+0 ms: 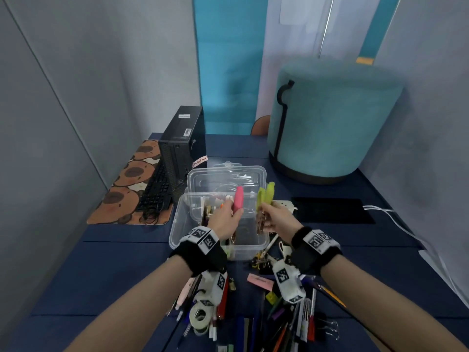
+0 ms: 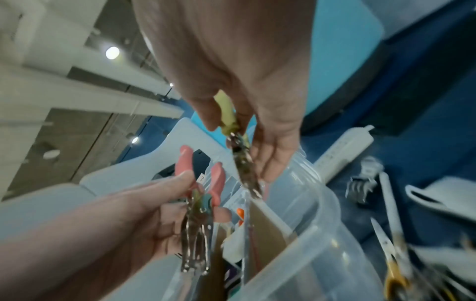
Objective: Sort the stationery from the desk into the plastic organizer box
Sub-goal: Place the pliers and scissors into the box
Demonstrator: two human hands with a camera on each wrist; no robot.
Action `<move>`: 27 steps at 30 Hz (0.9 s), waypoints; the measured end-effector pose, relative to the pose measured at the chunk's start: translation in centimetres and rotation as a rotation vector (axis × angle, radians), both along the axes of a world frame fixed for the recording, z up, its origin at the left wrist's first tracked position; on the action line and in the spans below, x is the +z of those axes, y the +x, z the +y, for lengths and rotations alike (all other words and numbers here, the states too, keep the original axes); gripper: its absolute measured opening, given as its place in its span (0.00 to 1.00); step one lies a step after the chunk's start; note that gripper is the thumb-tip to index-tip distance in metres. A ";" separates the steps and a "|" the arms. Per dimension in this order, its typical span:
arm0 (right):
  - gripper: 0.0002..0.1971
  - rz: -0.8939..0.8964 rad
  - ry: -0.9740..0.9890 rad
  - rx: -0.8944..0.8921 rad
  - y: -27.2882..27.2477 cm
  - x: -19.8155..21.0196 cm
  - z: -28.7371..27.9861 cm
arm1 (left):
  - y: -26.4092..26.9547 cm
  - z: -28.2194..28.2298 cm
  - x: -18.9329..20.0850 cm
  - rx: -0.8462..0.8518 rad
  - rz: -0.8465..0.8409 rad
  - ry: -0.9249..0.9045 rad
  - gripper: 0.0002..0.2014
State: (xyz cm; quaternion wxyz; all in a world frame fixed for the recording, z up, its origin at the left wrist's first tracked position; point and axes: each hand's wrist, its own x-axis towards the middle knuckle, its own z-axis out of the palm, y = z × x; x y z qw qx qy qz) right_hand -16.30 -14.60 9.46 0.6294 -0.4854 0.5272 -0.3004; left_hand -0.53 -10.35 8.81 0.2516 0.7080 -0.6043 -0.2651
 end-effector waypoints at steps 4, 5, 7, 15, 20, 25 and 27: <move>0.08 0.425 -0.049 0.249 1.7 -0.6 -2.5 | 0.6 -2.6 -0.8 -0.059 -0.087 0.077 0.12; 0.09 0.486 -0.070 0.269 2.2 -0.7 -2.8 | 0.8 -3.1 -1.3 -0.081 -0.101 0.084 0.11; 0.13 0.549 -0.076 0.293 3.2 -1.0 -3.6 | 1.1 -3.9 -2.0 -0.125 -0.154 0.106 0.09; 0.18 0.463 0.353 0.205 5.7 -3.1 -5.9 | 0.2 -7.1 -2.9 -0.163 -0.216 0.251 0.11; 0.13 0.506 0.345 0.346 5.8 -4.9 -6.4 | 0.8 -8.5 -3.5 -0.220 -0.224 0.391 0.06; 0.18 0.506 0.227 0.319 6.1 -3.5 -5.3 | 0.4 -9.6 -5.0 -0.200 -0.200 0.515 0.10; 0.20 0.448 0.296 0.272 6.3 -4.6 -5.8 | 0.3 -10.1 -5.7 -0.192 -0.143 0.532 0.11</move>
